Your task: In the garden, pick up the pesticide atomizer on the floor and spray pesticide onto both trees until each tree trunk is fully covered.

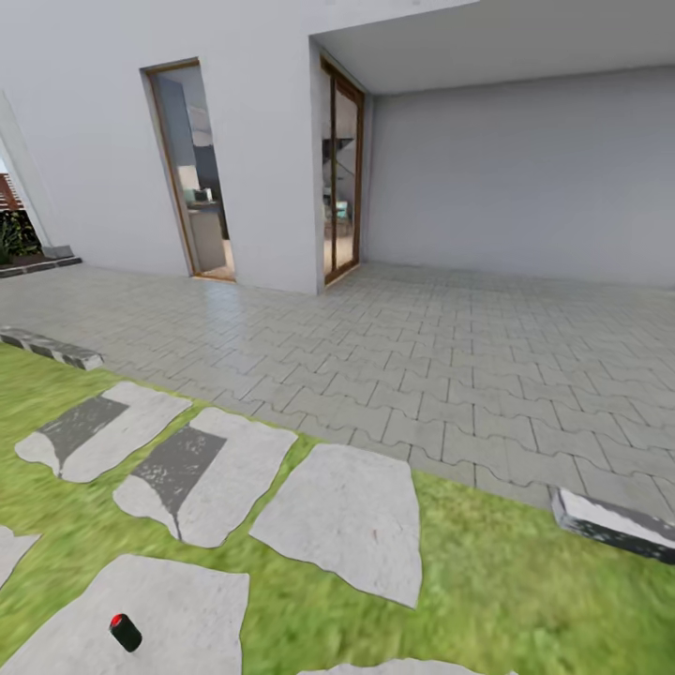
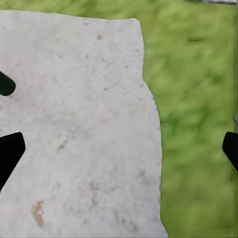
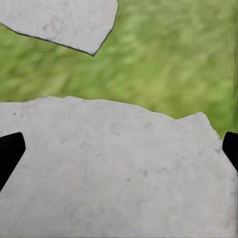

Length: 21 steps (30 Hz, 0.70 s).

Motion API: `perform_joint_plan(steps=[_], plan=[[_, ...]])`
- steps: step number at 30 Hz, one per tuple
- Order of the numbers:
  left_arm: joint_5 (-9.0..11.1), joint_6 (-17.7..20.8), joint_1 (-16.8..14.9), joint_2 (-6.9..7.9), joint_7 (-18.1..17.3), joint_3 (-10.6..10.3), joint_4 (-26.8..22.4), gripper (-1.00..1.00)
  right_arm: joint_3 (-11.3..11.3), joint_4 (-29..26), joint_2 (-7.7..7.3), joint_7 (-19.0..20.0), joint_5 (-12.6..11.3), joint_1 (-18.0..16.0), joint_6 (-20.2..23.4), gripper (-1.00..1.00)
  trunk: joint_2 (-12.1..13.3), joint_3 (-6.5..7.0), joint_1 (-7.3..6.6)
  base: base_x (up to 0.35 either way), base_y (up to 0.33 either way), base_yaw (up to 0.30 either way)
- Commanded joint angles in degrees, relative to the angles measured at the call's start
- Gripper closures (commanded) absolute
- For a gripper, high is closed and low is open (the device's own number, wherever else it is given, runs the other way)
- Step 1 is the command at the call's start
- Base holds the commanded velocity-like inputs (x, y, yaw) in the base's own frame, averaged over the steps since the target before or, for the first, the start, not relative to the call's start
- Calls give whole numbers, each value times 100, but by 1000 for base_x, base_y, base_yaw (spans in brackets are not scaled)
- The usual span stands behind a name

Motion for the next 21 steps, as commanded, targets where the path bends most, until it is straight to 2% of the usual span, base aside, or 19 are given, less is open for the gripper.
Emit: perform_joint_plan(steps=[1, 13, 21], plan=[[5, -19, -3, 0, 13, -6, 4, -100, 3, 5, -1, -6, 10, -3, -18, -100, -2, -5, 2, 340, -121, 0], [5, -19, -3, 0, 13, -6, 4, -100, 3, 5, -1, -6, 10, -3, -19, -100, -2, -5, 2, 340, -124, 9], [5, -19, -3, 0, 13, -6, 4, -100, 3, 5, -1, -6, 12, -3, -21, -100, -2, -5, 2, 340, -131, 172]])
